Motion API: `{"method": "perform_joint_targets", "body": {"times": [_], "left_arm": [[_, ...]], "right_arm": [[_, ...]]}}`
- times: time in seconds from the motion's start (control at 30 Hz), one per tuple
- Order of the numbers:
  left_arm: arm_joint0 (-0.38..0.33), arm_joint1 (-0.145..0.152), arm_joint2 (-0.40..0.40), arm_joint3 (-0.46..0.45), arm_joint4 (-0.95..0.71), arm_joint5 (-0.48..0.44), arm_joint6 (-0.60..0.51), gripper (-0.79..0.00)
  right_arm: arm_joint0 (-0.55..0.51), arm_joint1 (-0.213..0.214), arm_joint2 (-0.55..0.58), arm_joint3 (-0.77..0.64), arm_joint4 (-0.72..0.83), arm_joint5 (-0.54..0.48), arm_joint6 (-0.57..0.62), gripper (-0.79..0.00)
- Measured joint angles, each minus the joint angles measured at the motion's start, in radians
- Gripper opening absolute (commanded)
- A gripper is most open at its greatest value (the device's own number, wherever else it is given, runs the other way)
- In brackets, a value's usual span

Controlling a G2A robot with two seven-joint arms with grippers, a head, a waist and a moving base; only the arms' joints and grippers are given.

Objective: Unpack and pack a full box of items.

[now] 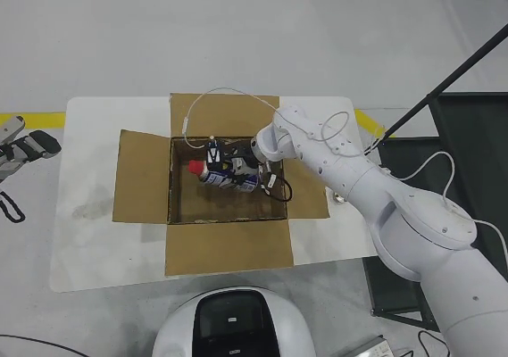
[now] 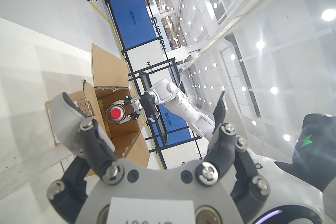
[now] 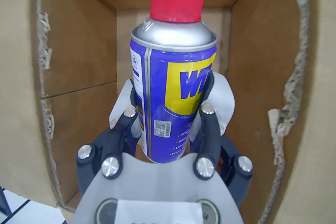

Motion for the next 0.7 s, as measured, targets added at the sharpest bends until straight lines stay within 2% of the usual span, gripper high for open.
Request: {"method": "perform_joint_targets", "body": {"times": [0.13, 0.23, 0.43, 0.53, 0.7], "left_arm": [[0.000, 0.000, 0.000, 0.000, 0.000, 0.000, 0.000, 0.000], [0.000, 0.000, 0.000, 0.000, 0.000, 0.000, 0.000, 0.000], [0.000, 0.000, 0.000, 0.000, 0.000, 0.000, 0.000, 0.000], [0.000, 0.000, 0.000, 0.000, 0.000, 0.000, 0.000, 0.000], [0.000, 0.000, 0.000, 0.000, 0.000, 0.000, 0.000, 0.000]], "right_arm": [[-0.004, 0.045, 0.029, -0.069, -0.013, 0.001, -0.061, -0.785], [-0.021, 0.096, 0.062, -0.127, -0.014, 0.001, -0.113, -0.785], [-0.098, 0.229, 0.178, -0.259, -0.051, 0.001, -0.270, -0.785], [-0.174, 0.309, 0.275, -0.349, -0.128, 0.001, -0.389, -0.785], [-0.372, 0.438, 0.500, -0.510, -0.251, 0.025, -0.576, -0.785]]}}
